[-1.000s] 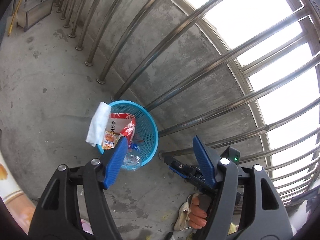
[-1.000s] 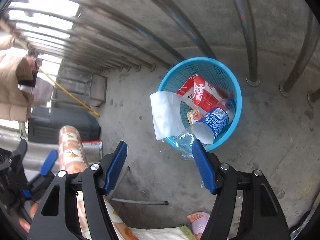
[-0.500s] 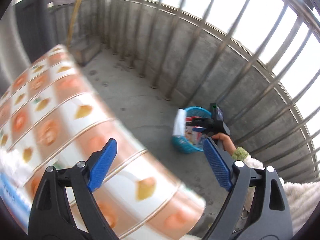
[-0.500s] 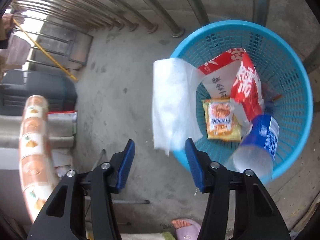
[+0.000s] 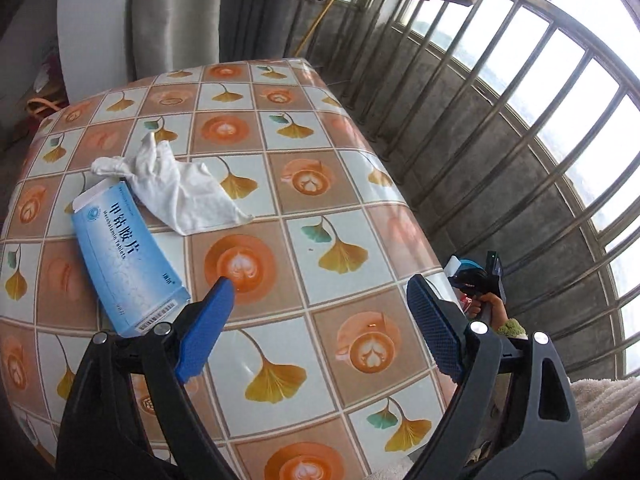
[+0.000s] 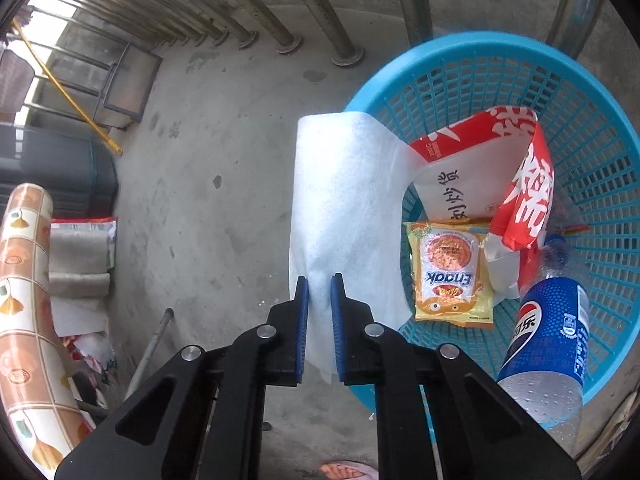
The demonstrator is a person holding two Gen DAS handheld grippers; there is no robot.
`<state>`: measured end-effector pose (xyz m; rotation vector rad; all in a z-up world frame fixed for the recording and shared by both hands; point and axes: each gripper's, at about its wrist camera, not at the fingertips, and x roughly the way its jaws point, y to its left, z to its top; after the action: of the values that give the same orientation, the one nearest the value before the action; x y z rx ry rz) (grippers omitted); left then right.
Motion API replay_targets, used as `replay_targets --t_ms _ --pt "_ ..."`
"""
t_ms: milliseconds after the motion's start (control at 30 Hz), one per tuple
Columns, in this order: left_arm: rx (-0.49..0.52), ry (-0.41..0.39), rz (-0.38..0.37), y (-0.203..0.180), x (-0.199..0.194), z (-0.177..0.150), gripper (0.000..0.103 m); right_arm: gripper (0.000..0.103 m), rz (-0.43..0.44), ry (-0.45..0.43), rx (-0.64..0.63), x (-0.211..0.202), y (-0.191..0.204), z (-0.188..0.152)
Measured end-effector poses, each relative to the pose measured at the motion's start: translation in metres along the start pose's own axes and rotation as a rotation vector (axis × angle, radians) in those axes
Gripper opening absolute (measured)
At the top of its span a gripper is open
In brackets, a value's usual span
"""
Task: Collect trash
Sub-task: 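Move both tools back over the table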
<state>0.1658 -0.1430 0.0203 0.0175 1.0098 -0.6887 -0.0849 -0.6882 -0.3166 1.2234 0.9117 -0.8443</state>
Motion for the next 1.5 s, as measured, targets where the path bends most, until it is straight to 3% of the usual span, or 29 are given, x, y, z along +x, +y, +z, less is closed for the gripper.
replay_targets --t_ms 33,133,433,667,800,833,867,933,1200,1267,1500 --pt "-0.007 -0.004 -0.001 0.004 -0.001 0.001 0.084 0.004 -0.008 -0.006 -0.004 -0.002 0.000 0.000" --pt "-0.018 -0.017 0.003 0.006 -0.003 -0.003 0.084 0.003 -0.011 -0.013 -0.004 -0.007 -0.001 0.001" --pt "-0.012 -0.048 0.020 0.016 -0.012 -0.006 0.084 0.002 -0.046 -0.100 0.079 -0.057 -0.039 0.005" --pt "-0.014 -0.064 0.034 0.026 -0.019 -0.011 0.084 0.003 -0.091 -0.087 0.149 -0.070 -0.069 0.006" --pt "-0.019 -0.078 0.032 0.031 -0.025 -0.014 0.084 0.012 -0.089 -0.055 0.149 -0.071 -0.072 0.007" --pt "-0.021 -0.083 0.033 0.032 -0.027 -0.016 0.084 0.024 -0.090 -0.059 0.148 -0.074 -0.071 0.007" --pt "-0.022 -0.089 0.035 0.034 -0.030 -0.016 0.084 0.036 -0.098 -0.072 0.145 -0.077 -0.069 0.005" --pt "-0.024 -0.102 0.040 0.038 -0.035 -0.019 0.084 0.041 -0.106 -0.106 0.130 -0.088 -0.063 0.003" --pt "-0.059 -0.135 0.040 0.059 -0.051 -0.028 0.084 0.043 -0.092 -0.169 0.041 -0.136 -0.027 -0.013" --pt "-0.065 -0.144 0.043 0.065 -0.055 -0.031 0.084 0.047 -0.074 -0.195 -0.003 -0.155 -0.011 -0.023" --pt "-0.083 -0.156 0.058 0.087 -0.062 -0.038 0.084 0.056 0.024 -0.273 -0.241 -0.229 0.079 -0.071"
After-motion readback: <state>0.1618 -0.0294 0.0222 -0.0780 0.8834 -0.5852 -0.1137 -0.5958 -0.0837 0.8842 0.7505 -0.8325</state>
